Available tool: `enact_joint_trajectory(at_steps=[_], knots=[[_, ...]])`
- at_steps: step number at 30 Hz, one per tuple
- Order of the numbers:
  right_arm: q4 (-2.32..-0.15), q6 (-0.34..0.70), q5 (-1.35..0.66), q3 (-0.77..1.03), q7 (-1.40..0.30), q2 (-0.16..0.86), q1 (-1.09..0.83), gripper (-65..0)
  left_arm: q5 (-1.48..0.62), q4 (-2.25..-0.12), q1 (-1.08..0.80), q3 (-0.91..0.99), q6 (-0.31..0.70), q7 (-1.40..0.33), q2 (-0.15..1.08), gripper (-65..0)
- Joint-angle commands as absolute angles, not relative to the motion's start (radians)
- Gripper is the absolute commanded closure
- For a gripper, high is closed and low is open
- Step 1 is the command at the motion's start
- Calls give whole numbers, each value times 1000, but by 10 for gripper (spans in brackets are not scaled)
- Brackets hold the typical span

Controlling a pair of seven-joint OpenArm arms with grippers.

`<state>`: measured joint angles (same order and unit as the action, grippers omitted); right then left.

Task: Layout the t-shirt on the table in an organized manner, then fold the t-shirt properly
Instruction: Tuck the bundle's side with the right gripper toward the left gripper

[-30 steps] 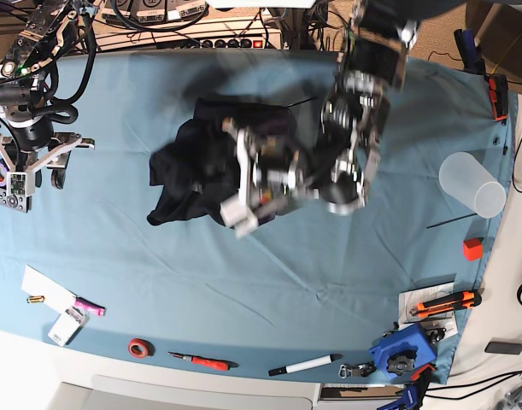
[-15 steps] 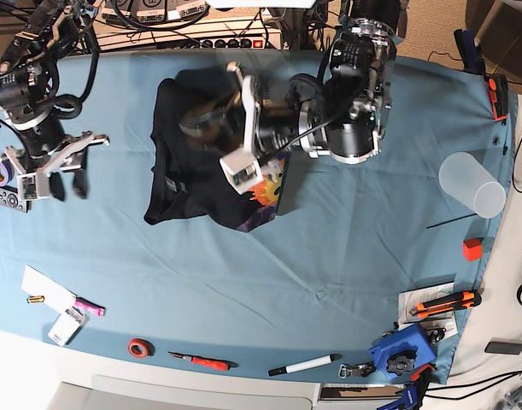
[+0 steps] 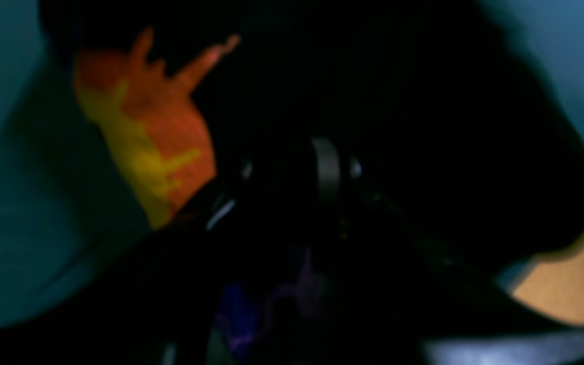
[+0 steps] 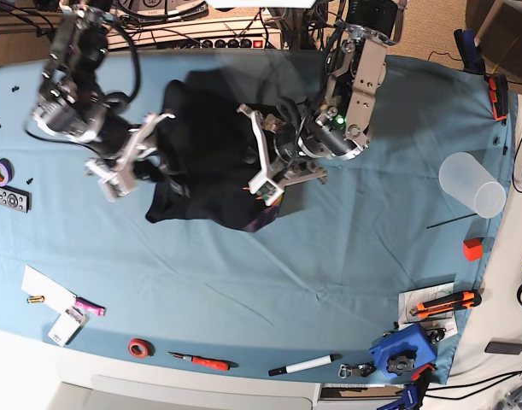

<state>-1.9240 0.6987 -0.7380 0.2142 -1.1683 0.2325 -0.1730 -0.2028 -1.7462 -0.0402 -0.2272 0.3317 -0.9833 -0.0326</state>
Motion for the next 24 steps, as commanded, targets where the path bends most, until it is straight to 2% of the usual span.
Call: enact_joint_trajectory(at_steps=[1,6,10,17,24], knots=[[-1903,698,-759,192,-1139,244,-146,-208,-185,-1742,-30,-226,320,-986,-20,-140],[-1686,698,-736,107,-1121,226,-47,-208,-186,-1728,-33,-226,259,-985,59,-140],[-1522,698,-718,93,-1123,202,22,-208,-186,-1728,-31,-226,258,-986,81,-140],[-1528,698,-885,93,-1155,191,84,-208,-242,-1761,-30,-226,259,-1005,81,-140],[-1521,698,-793,93,-1106,134,204,-208,-258,-1806,-31,-226,259,-1017,81,-140]])
